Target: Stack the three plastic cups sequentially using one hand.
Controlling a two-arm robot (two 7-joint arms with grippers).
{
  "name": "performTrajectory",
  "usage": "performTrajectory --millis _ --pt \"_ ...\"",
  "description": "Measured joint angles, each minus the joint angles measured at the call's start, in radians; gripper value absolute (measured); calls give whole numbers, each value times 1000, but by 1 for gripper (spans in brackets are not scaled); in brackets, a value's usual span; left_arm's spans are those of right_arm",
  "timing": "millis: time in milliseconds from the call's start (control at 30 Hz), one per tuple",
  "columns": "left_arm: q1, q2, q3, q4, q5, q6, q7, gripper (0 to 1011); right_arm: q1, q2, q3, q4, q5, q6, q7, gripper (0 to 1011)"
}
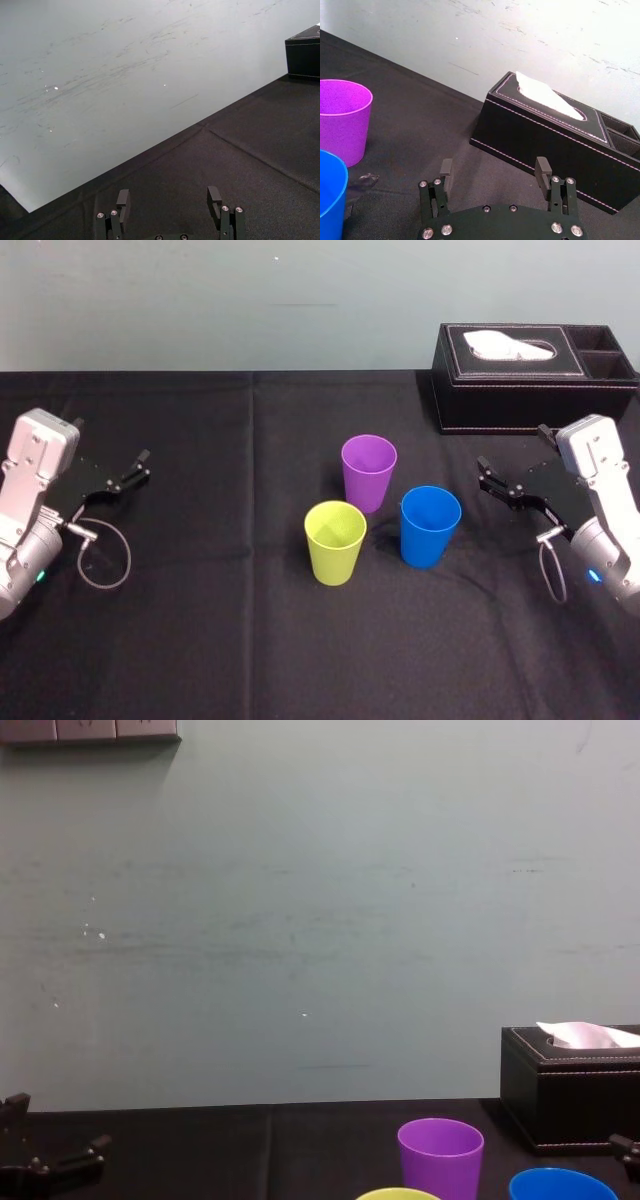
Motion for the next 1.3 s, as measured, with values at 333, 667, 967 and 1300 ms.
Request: performTrajectory --millis 333,667,967,1300 --pt "0 0 0 0 0 0 0 1012 0 0 0 0 0 0 0 1003" --pt "0 0 0 0 0 0 0 1011 0 0 0 0 0 0 0 1003" --pt "0 0 0 0 0 0 0 1011 0 0 0 0 0 0 0 1003" --pt "0 0 0 0 0 0 0 1011 0 0 0 0 0 0 0 1003"
